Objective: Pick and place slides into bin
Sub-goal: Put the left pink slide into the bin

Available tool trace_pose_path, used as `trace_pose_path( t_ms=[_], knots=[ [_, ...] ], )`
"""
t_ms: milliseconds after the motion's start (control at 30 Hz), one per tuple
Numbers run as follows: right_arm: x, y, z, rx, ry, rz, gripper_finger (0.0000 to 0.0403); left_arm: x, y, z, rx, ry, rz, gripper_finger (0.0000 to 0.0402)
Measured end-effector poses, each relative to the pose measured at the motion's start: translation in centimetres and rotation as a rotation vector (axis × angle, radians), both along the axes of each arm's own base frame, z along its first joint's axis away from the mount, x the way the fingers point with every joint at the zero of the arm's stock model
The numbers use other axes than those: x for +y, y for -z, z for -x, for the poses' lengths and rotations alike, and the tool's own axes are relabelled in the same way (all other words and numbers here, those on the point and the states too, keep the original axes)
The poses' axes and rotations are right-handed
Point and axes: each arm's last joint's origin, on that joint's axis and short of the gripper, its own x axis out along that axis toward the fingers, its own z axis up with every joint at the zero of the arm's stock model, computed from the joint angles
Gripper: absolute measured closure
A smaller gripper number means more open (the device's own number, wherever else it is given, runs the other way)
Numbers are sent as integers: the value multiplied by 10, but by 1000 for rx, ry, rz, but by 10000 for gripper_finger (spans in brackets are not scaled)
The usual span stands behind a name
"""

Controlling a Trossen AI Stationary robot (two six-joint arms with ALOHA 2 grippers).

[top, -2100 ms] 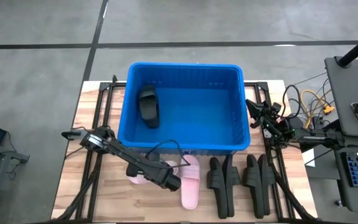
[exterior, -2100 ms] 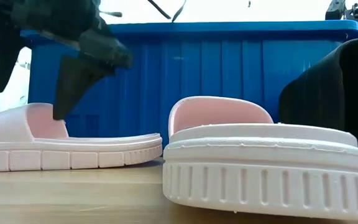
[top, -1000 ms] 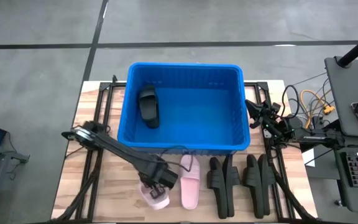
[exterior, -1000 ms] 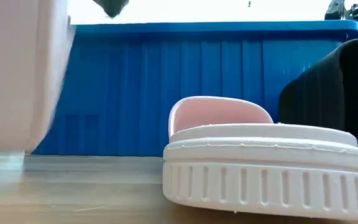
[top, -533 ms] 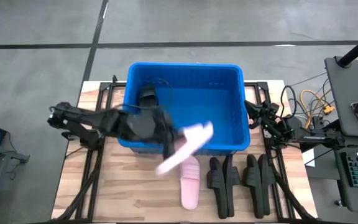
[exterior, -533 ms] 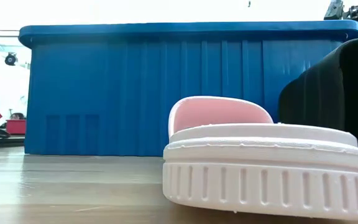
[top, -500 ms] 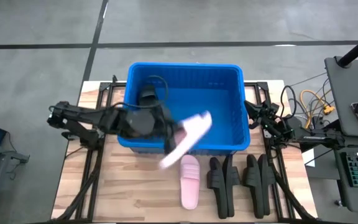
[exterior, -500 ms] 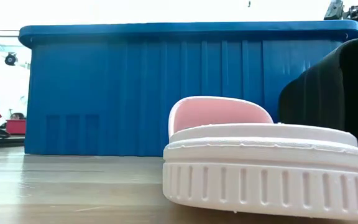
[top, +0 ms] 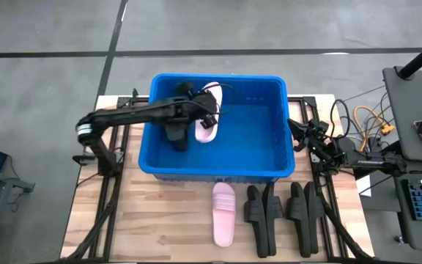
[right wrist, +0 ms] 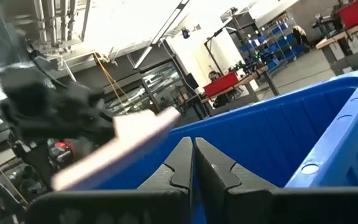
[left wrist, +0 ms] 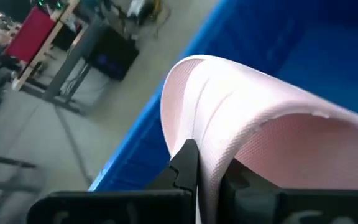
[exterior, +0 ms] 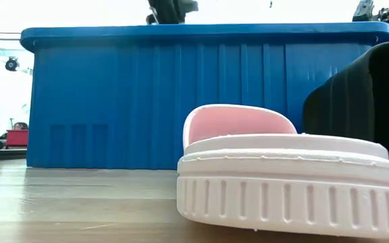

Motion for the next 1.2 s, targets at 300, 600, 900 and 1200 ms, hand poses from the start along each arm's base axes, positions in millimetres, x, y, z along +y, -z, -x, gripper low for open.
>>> trace_pose_path(
  t_ms=[300,600,900,1200],
  knots=[
    [0,0,0,-3,0,-1,394,16,69,-38,353,39,-61,402],
    [0,0,0,1,2,2,394,26,121,-56,545,-28,-124,402],
    [0,0,0,3,3,4,394,41,146,-50,610,-60,-70,402],
    [0,0,0,4,3,5,394,54,169,-33,608,-72,31,401]
  ],
)
